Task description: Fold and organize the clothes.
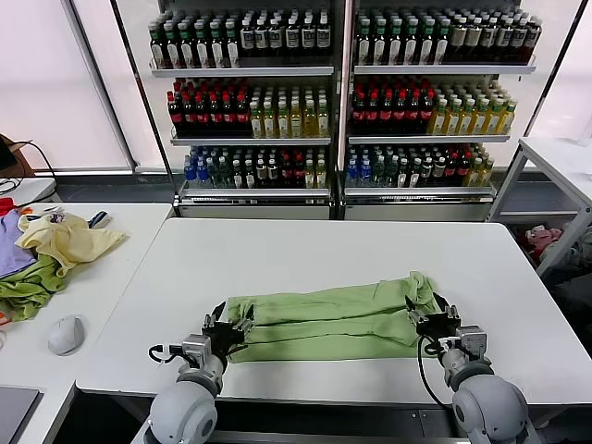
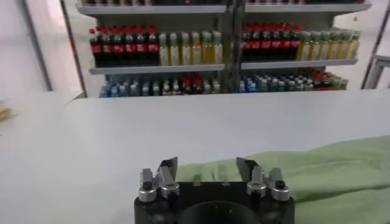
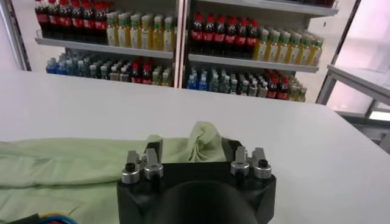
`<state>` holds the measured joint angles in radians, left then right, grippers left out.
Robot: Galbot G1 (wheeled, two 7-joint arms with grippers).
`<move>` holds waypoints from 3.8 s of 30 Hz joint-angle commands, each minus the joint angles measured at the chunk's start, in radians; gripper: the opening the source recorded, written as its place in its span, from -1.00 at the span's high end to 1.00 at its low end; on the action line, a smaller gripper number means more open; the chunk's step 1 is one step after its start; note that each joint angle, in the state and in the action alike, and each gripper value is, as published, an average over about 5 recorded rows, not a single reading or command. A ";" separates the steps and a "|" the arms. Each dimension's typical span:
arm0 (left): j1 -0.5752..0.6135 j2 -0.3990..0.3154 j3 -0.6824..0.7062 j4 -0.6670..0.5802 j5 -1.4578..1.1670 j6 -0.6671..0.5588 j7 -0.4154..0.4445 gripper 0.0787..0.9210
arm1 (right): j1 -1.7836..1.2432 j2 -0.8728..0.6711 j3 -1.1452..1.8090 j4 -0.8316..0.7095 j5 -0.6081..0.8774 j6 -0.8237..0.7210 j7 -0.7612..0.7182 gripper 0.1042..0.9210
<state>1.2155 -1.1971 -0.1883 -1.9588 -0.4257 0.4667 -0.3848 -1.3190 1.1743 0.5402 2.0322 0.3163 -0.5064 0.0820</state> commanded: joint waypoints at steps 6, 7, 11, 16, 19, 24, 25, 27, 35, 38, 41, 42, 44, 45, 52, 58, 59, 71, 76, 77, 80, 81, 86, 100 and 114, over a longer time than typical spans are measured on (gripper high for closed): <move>0.058 -0.200 0.011 0.119 0.201 -0.003 -0.123 -0.74 | -0.084 -0.007 0.014 0.067 -0.016 0.030 -0.002 -0.76; 0.058 -0.202 0.011 0.123 0.202 -0.004 -0.124 -0.72 | -0.090 -0.007 0.015 0.070 -0.016 0.032 -0.004 -0.76; 0.059 -0.202 0.012 0.128 0.195 -0.004 -0.122 -0.49 | -0.100 -0.011 0.014 0.079 -0.015 0.037 -0.009 -0.76; 0.050 -0.192 0.007 0.138 0.170 -0.004 -0.111 -0.16 | -0.087 -0.014 0.002 0.076 -0.015 0.038 -0.008 -0.76; 0.042 -0.174 -0.005 0.136 0.145 -0.007 -0.102 0.05 | -0.078 -0.013 -0.005 0.076 -0.014 0.038 -0.006 -0.76; 0.036 -0.106 -0.065 0.109 0.105 -0.019 -0.084 0.40 | -0.070 -0.017 -0.008 0.082 -0.012 0.038 -0.007 -0.76; 0.037 -0.086 -0.085 0.100 0.094 -0.021 -0.081 0.46 | -0.068 -0.019 -0.007 0.085 -0.011 0.038 -0.007 -0.76; 0.041 -0.036 -0.129 0.082 0.066 -0.023 -0.074 0.60 | -0.066 -0.021 -0.003 0.091 -0.009 0.037 -0.008 -0.76; 0.062 0.160 -0.337 0.012 -0.049 -0.031 -0.049 0.88 | -0.061 -0.023 -0.005 0.103 -0.007 0.037 -0.008 -0.76; 0.060 0.195 -0.383 -0.033 -0.098 -0.032 -0.043 0.88 | -0.059 -0.022 -0.009 0.107 -0.009 0.037 -0.008 -0.76; 0.053 0.193 -0.391 -0.108 -0.177 -0.032 -0.040 0.88 | -0.062 -0.020 -0.011 0.113 -0.013 0.037 -0.008 -0.76; 0.050 0.183 -0.385 -0.135 -0.205 -0.033 -0.040 0.88 | -0.064 -0.019 -0.011 0.116 -0.015 0.037 -0.009 -0.76; 0.048 0.152 -0.358 -0.192 -0.257 -0.038 -0.037 0.88 | -0.068 -0.017 -0.011 0.119 -0.020 0.037 -0.009 -0.76; 0.048 0.130 -0.339 -0.218 -0.275 -0.042 -0.034 0.88 | -0.069 -0.016 -0.011 0.120 -0.022 0.038 -0.009 -0.76; 0.037 -0.047 -0.161 -0.298 -0.454 -0.055 -0.019 0.88 | -0.065 -0.012 -0.021 0.116 -0.042 0.040 -0.011 -0.76; -0.022 -0.157 -0.036 -0.218 -0.475 -0.074 -0.012 0.88 | -0.067 -0.010 -0.023 0.117 -0.053 0.042 -0.013 -0.76; -0.034 -0.176 -0.019 -0.197 -0.470 -0.075 -0.012 0.88 | -0.066 -0.010 -0.023 0.116 -0.054 0.042 -0.013 -0.76; -0.128 -0.295 0.156 0.044 -0.282 -0.077 0.008 0.88 | -0.062 -0.009 -0.014 0.110 -0.063 0.045 -0.015 -0.76; -0.167 -0.333 0.187 0.090 -0.212 -0.078 0.009 0.85 | -0.076 0.002 -0.013 0.112 -0.073 0.045 -0.018 -0.76; -0.169 -0.337 0.193 0.091 -0.202 -0.079 0.015 0.83 | -0.080 0.004 -0.012 0.112 -0.075 0.045 -0.018 -0.76; -0.156 -0.337 0.218 0.072 -0.191 -0.081 0.047 0.66 | -0.089 0.003 -0.008 0.111 -0.076 0.045 -0.018 -0.76; -0.147 -0.333 0.229 0.058 -0.191 -0.081 0.056 0.60 | -0.089 0.002 -0.006 0.111 -0.076 0.045 -0.018 -0.76; -0.099 -0.312 0.282 -0.004 -0.201 -0.089 0.060 0.27 | -0.088 -0.003 0.000 0.112 -0.074 0.042 -0.018 -0.76; -0.068 -0.138 0.011 0.038 0.018 -0.189 -0.018 -0.65 | -0.086 0.000 -0.007 0.118 -0.073 0.046 -0.021 -0.76; -0.029 -0.052 -0.009 0.075 0.064 0.020 -0.037 -0.77 | -0.096 -0.003 -0.009 0.133 -0.075 0.050 -0.022 -0.76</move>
<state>1.1716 -1.3129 -0.1571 -1.9090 -0.4331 0.3527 -0.4099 -1.4106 1.1717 0.5311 2.1601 0.2421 -0.4574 0.0599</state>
